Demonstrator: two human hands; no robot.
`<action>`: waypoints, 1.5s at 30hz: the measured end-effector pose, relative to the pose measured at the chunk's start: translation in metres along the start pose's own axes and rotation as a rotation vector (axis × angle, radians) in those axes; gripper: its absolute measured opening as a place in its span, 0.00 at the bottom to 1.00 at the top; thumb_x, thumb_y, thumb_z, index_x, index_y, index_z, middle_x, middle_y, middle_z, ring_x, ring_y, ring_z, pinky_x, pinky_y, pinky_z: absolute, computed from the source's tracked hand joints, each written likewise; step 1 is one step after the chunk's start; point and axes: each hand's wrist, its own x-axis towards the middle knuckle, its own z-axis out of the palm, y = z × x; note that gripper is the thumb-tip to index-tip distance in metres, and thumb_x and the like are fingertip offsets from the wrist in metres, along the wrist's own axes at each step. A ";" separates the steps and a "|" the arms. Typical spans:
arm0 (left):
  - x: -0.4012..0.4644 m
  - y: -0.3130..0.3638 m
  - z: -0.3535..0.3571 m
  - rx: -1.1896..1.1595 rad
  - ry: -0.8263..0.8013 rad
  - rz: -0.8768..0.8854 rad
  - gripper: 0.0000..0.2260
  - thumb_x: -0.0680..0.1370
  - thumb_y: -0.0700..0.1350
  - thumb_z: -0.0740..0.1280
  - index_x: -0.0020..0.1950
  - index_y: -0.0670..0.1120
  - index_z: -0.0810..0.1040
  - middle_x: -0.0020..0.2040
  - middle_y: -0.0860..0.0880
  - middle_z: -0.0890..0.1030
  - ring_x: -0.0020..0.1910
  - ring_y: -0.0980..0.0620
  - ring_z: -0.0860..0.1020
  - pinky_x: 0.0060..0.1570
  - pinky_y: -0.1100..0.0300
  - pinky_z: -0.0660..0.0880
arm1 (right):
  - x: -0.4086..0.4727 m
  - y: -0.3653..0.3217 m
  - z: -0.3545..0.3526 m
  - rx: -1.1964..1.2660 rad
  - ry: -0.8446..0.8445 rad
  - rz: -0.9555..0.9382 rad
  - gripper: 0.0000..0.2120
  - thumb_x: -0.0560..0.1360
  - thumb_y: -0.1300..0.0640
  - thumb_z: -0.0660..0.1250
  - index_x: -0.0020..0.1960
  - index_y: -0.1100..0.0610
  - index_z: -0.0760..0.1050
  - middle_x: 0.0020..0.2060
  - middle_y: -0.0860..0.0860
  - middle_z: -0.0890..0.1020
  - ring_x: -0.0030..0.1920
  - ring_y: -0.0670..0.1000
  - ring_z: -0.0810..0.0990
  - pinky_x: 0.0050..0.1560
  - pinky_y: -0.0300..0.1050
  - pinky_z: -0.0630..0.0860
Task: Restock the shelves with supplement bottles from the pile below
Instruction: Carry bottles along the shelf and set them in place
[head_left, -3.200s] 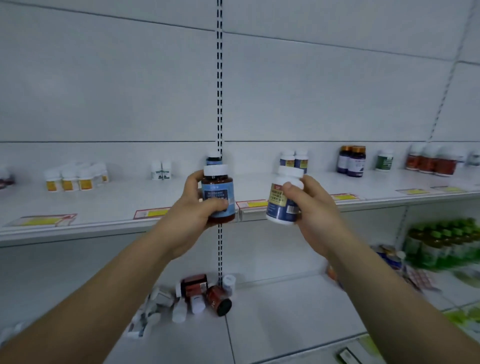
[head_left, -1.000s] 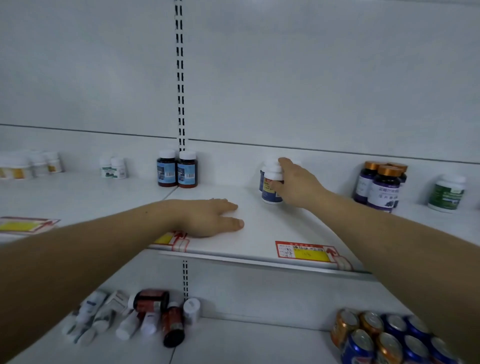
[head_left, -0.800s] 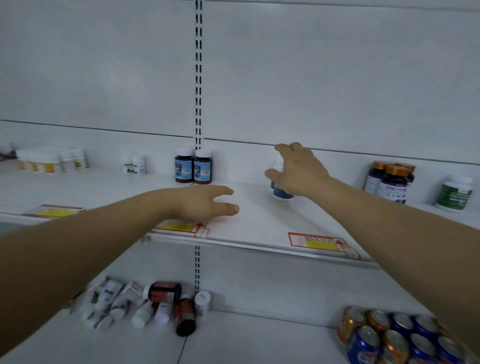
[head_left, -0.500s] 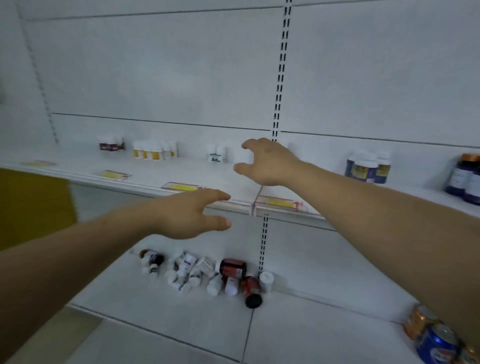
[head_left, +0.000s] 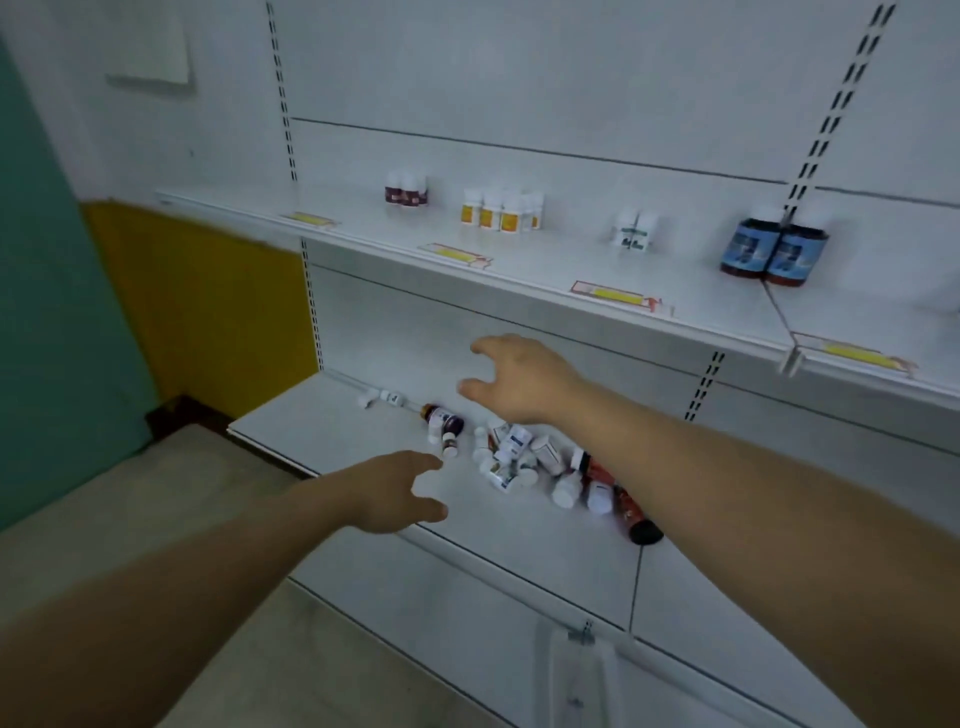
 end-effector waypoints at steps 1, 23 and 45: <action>0.011 -0.007 0.003 -0.016 -0.009 -0.012 0.33 0.77 0.59 0.64 0.77 0.52 0.55 0.77 0.51 0.55 0.74 0.51 0.59 0.70 0.59 0.57 | 0.005 0.009 0.013 0.013 -0.025 0.037 0.31 0.77 0.40 0.60 0.75 0.52 0.60 0.72 0.54 0.66 0.70 0.56 0.66 0.67 0.49 0.65; 0.336 -0.074 0.064 -0.183 0.013 0.039 0.27 0.80 0.43 0.61 0.76 0.45 0.56 0.74 0.42 0.62 0.69 0.45 0.67 0.64 0.59 0.64 | 0.124 0.165 0.304 -0.044 -0.233 0.338 0.32 0.76 0.42 0.64 0.74 0.57 0.61 0.69 0.58 0.69 0.69 0.62 0.68 0.65 0.56 0.68; 0.453 -0.070 0.089 0.013 0.260 0.186 0.22 0.77 0.39 0.65 0.70 0.46 0.66 0.64 0.41 0.66 0.57 0.41 0.75 0.58 0.53 0.71 | 0.099 0.197 0.340 0.232 -0.099 0.452 0.21 0.75 0.55 0.66 0.65 0.55 0.66 0.57 0.52 0.75 0.56 0.53 0.75 0.53 0.43 0.73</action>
